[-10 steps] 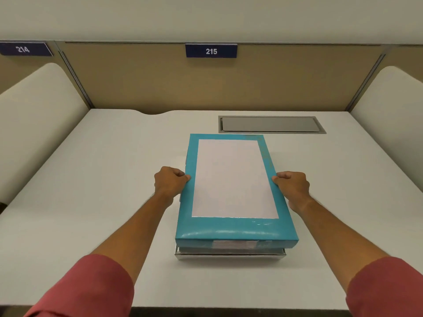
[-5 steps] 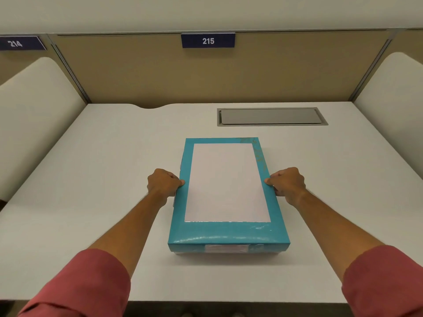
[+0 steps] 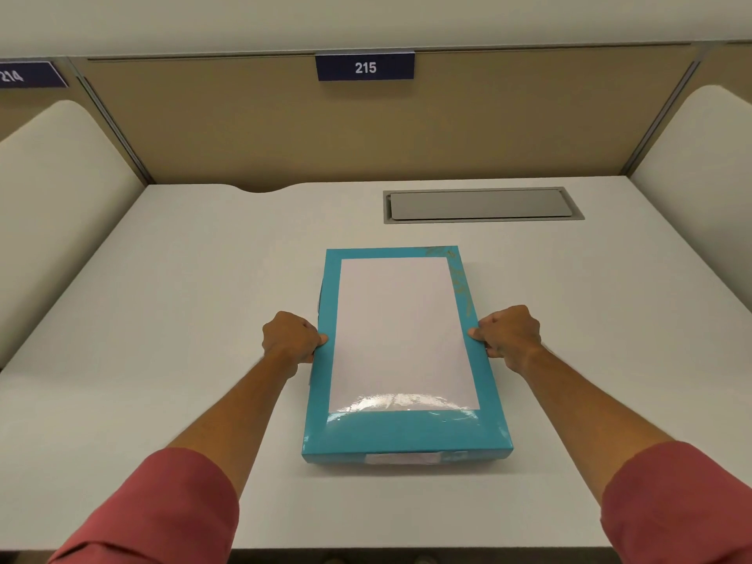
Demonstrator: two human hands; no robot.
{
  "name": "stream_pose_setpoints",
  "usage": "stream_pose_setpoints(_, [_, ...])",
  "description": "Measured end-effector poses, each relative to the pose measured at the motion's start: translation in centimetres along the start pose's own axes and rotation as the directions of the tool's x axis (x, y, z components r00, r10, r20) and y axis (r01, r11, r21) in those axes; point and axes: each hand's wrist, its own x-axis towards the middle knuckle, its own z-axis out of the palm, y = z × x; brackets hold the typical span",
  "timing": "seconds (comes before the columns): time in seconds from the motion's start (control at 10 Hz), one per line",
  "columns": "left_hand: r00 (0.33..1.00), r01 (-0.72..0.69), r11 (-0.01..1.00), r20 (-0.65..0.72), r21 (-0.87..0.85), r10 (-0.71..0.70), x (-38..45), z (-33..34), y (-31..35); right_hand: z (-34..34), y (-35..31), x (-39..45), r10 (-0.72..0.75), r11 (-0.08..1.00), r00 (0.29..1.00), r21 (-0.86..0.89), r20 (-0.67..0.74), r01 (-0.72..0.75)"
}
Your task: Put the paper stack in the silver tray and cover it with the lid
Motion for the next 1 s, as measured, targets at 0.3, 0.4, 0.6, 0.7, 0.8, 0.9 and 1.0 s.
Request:
stream_pose_setpoints(0.3, [0.997, -0.079, 0.995, -0.011, 0.065, 0.080, -0.2, 0.3, -0.6, 0.3, 0.2, -0.1, -0.029, 0.997, 0.999, -0.077, -0.037, 0.026])
stream_pose_setpoints(0.4, [0.984, -0.173, 0.961, -0.011, 0.215, 0.180, -0.8, 0.4, -0.5, 0.7, 0.0, -0.6, -0.096, 0.966, 0.994, -0.246, -0.060, 0.079])
stream_pose_setpoints(0.6, [0.889, -0.439, 0.825, 0.038, 0.357, 0.456, -2.3, 0.5, 0.5, 1.9, -1.0, -3.1, -0.347, 0.867, 0.934, -0.409, -0.083, 0.286])
stream_pose_setpoints(0.7, [0.807, -0.554, 0.708, 0.072, 0.438, 0.586, -2.9, 0.4, 1.5, 2.4, -1.9, -3.8, -0.516, 0.758, 0.854, -0.503, -0.072, 0.415])
stream_pose_setpoints(0.8, [0.741, -0.595, 0.601, 0.074, 0.533, 0.667, -3.5, 0.0, 2.7, 2.6, -3.3, -4.6, -0.634, 0.640, 0.772, -0.590, -0.045, 0.491])
stream_pose_setpoints(0.9, [0.620, -0.643, 0.483, 0.034, 0.595, 0.784, -3.7, -1.0, 5.1, 2.3, -6.1, -5.4, -0.778, 0.481, 0.628, -0.669, -0.027, 0.567])
stream_pose_setpoints(1.0, [0.538, -0.659, 0.417, 0.005, 0.626, 0.843, -4.3, -1.8, 6.9, 2.2, -8.5, -6.3, -0.839, 0.407, 0.543, -0.696, -0.030, 0.591])
